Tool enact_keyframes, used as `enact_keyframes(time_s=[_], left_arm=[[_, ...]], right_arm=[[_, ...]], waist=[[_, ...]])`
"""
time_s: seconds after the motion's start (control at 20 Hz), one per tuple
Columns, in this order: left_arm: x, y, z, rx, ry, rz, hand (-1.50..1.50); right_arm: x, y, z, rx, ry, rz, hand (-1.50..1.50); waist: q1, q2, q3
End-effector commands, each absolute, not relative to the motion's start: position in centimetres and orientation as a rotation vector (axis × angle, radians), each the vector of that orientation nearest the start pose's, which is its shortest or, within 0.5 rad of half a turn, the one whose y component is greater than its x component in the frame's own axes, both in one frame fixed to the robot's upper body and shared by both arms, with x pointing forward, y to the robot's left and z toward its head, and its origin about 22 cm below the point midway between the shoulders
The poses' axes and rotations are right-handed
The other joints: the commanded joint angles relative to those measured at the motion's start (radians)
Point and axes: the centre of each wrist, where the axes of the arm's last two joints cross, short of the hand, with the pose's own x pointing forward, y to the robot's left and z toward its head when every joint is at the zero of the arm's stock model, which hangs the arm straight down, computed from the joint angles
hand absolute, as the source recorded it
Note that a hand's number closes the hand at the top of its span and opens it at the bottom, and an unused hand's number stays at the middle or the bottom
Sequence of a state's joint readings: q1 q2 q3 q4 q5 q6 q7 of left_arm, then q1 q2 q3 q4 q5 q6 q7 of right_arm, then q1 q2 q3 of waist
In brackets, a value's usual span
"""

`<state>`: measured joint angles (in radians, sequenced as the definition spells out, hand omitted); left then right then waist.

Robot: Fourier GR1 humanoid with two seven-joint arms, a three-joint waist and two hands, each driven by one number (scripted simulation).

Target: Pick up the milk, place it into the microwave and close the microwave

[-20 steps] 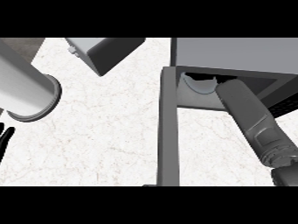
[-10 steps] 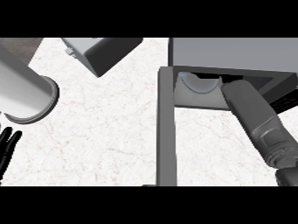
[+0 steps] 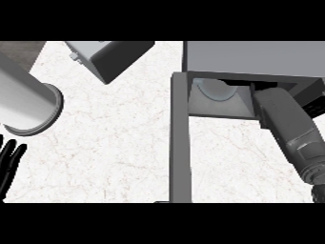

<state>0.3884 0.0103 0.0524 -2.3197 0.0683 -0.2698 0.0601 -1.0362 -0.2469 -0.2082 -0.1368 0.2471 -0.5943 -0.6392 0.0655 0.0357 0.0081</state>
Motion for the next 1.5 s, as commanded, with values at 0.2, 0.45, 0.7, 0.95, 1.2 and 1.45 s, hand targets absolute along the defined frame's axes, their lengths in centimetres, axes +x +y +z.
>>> enact_keyframes(time_s=[0.2,0.45,0.7,0.95,1.2,1.45], left_arm=[[11.9,25.8,9.8,-0.006,-1.888,-0.111,-1.50],[12.0,26.2,9.7,-0.018,-1.885,-0.114,-1.50],[13.3,25.4,9.9,-0.034,-1.879,-0.125,-1.50],[12.0,25.8,9.6,-0.028,-1.882,-0.104,-1.50],[11.3,25.6,9.7,-0.020,-1.879,-0.100,-1.50],[11.5,25.4,9.9,-0.030,-1.866,-0.095,-1.50]], right_arm=[[43.2,-27.5,3.5,-0.638,-1.853,0.175,-1.50],[41.7,-26.4,0.4,-0.560,-1.849,0.159,-1.50],[39.6,-26.7,-2.9,-0.376,-1.821,0.150,-1.50],[38.0,-28.0,-4.5,-0.367,-1.752,0.140,-1.50],[35.5,-24.2,-8.2,-0.293,-1.726,0.114,-1.50],[32.1,-24.6,-11.2,-0.211,-1.686,0.058,-1.50]], waist=[[-0.028,-0.025,-0.007],[-0.048,-0.032,-0.008],[-0.061,-0.031,-0.007],[-0.067,-0.038,-0.008],[-0.071,-0.043,-0.009],[-0.080,-0.044,-0.009]])
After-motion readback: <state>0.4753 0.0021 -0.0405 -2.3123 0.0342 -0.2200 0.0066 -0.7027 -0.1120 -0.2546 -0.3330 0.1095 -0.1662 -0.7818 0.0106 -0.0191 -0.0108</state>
